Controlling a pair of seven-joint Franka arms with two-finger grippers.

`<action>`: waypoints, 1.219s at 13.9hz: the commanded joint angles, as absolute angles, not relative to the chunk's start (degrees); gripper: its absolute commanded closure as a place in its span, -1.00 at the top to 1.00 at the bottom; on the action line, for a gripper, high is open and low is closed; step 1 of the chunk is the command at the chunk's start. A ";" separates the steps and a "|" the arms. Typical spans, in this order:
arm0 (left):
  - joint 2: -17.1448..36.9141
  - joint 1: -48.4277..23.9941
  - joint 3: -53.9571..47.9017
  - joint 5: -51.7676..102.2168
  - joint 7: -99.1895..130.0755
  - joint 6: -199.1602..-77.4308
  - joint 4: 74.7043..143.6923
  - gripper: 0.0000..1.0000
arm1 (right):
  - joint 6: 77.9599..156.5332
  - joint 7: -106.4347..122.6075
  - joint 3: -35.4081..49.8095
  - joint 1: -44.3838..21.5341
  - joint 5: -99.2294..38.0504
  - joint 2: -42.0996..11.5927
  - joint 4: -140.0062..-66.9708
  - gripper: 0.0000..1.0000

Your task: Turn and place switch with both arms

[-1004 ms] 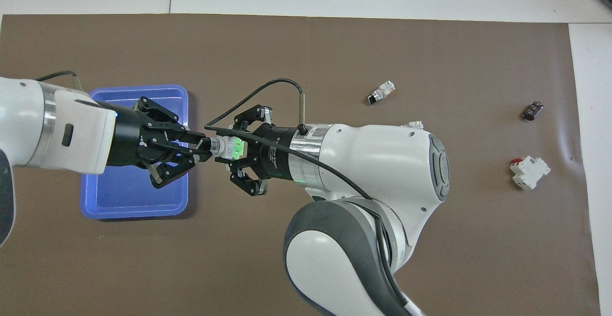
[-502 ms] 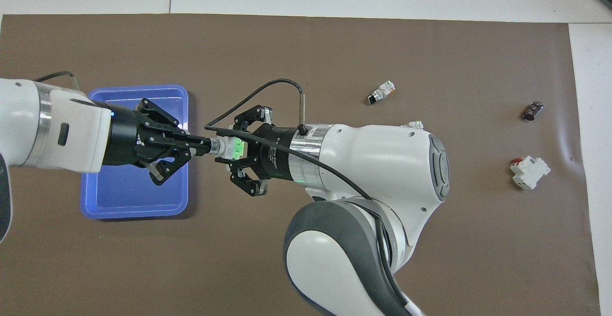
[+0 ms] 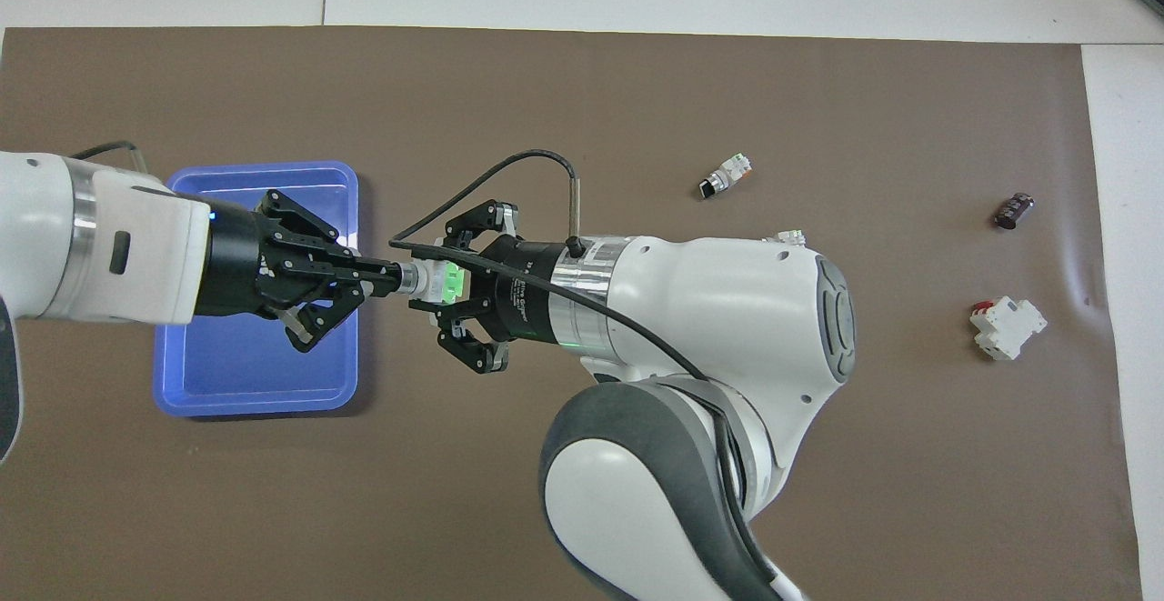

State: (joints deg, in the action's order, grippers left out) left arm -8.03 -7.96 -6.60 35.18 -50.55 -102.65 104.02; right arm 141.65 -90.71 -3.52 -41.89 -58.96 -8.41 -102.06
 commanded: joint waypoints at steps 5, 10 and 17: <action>-10.20 -7.91 -6.59 35.16 -37.37 -103.18 105.91 -1.00 | 141.06 -91.41 -3.34 -41.57 -59.85 -7.65 -102.31 -1.00; -10.20 -8.09 -6.59 34.46 -25.94 -101.44 105.91 -1.00 | 141.06 -91.41 -3.34 -41.48 -59.85 -7.73 -102.31 -1.00; -10.20 -7.91 -6.77 33.31 -6.68 -99.41 105.20 -1.00 | 140.89 -91.49 -3.34 -41.48 -59.85 -7.65 -102.39 -1.00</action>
